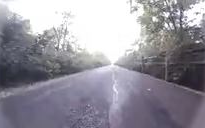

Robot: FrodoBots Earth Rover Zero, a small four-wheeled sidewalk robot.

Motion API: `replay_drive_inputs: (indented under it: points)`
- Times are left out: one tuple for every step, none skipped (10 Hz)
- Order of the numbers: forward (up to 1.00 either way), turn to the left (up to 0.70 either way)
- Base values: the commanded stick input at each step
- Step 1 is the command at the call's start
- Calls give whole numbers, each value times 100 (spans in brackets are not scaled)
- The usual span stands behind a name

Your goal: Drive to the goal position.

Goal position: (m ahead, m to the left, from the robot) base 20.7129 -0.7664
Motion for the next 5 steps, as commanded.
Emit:
replay_drive_inputs:
  points:
    - [100, -31]
    - [100, -22]
    - [100, 0]
    - [100, 0]
    - [100, 0]
